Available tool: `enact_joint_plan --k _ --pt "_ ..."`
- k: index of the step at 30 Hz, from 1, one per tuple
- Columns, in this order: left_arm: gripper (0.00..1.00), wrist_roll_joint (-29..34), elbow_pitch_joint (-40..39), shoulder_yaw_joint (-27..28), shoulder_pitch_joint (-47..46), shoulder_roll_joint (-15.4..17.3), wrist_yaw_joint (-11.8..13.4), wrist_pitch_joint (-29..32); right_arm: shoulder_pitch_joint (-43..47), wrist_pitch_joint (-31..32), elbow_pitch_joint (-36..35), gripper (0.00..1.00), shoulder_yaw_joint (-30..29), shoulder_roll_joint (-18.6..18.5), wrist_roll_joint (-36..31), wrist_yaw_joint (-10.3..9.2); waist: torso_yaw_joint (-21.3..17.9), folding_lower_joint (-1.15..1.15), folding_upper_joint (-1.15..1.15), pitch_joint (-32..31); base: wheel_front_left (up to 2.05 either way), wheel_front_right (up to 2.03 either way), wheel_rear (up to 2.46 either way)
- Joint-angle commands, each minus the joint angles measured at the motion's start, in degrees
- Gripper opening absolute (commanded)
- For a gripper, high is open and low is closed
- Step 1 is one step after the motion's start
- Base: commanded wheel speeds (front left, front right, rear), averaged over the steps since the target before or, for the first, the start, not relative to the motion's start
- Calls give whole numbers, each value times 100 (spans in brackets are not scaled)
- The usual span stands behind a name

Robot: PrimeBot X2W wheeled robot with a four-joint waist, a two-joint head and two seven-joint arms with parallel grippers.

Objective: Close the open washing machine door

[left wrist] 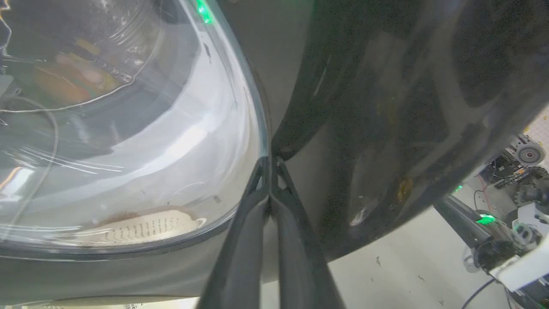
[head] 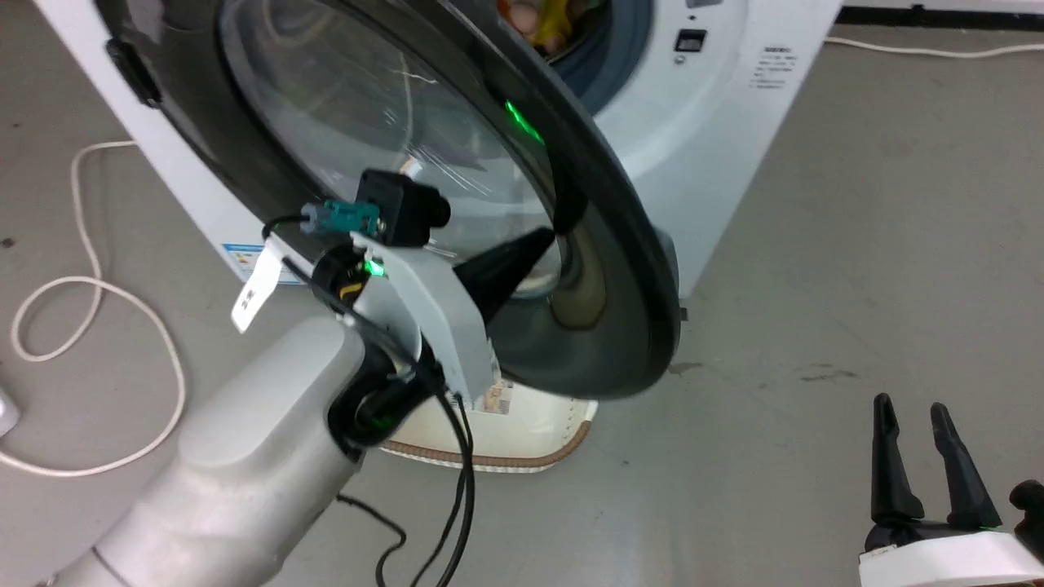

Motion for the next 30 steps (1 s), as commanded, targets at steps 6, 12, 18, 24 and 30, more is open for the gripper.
enact_joint_plan --k 6,12,18,24,30 --pt "0 164 838 -229 -772 -206 -25 -243 -77 -25 -50 100 89 1 82 5 -323 -1 0 102 0 0 0" --pt "0 125 1241 -325 -1208 -316 -25 -345 -91 -26 -89 100 124 1 102 5 -460 -1 0 164 0 0 0" --pt "0 -166 1312 -611 -1392 -400 -25 -276 -62 -26 -75 100 97 1 101 5 -438 -1 0 81 0 0 0" --pt "0 -737 913 -830 -1248 -263 -25 -67 49 -26 -35 100 85 1 30 5 -151 -1 0 -245 0 0 0" --pt "0 -1130 568 -550 -1041 97 -25 -453 120 -26 44 100 135 1 -34 5 202 -1 0 -641 0 0 0"
